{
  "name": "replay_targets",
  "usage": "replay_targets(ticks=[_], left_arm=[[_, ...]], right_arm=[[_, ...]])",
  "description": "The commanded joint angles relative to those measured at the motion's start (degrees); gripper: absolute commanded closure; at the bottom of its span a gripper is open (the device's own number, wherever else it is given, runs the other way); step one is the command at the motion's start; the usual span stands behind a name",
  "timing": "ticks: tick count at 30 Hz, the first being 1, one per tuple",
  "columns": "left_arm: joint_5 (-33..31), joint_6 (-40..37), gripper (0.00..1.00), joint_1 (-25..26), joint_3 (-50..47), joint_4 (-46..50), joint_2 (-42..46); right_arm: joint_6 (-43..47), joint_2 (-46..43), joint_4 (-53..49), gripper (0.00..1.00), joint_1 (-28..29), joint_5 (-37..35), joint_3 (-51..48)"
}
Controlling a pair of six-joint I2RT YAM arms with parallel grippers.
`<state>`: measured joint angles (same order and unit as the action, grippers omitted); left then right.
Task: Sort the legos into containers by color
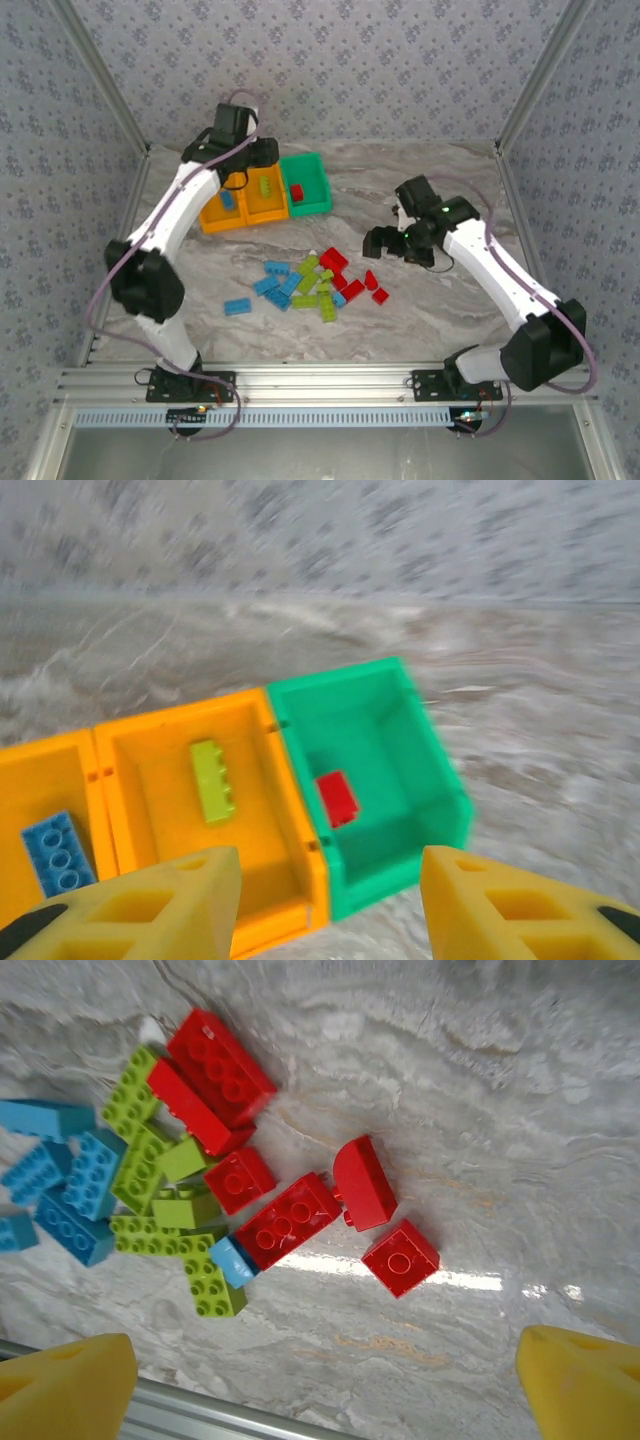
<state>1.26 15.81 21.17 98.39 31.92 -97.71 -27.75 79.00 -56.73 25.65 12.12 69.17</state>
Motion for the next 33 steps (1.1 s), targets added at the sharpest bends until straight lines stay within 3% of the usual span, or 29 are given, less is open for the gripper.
replay_targets(ticks=[1,7,11,16,21,25,30,33], left_arm=[[6.4,-8.4,0.49,1.9,-7.3,-1.8,9.5],[16.2,-21.9,0.42,2.6,-17.7,4.3,23.1],[20.1,-29.5,0.17,4.4,-21.3,11.5,27.0],[18.7,-29.6,0.03,5.9,-25.7,10.9,30.1],[18.9,-29.0,0.01,6.1,-26.5,10.2,30.0],[18.9,-30.2,0.01,6.2,-26.2,10.2,29.6],[17.0,-29.6,0.01,6.2,-26.4,8.7,29.8],[14.9,-24.6,0.01,6.2,-27.3,4.4,30.4]], right_arm=[[0.1,3.4,5.7,0.05,2.1,-2.0,-3.7],[1.0,10.4,12.6,0.30,4.0,-1.8,-7.0],[2.3,15.6,13.6,0.39,4.3,-2.3,-6.3],[1.6,19.0,16.4,0.52,4.2,-3.8,-6.9],[1.9,22.3,17.0,0.54,4.3,-4.9,-6.9],[2.7,22.8,15.7,0.67,4.0,-5.9,-5.3],[3.5,16.7,12.0,0.74,3.7,-8.2,1.5],[3.6,13.4,13.7,0.74,3.7,-7.6,5.9]])
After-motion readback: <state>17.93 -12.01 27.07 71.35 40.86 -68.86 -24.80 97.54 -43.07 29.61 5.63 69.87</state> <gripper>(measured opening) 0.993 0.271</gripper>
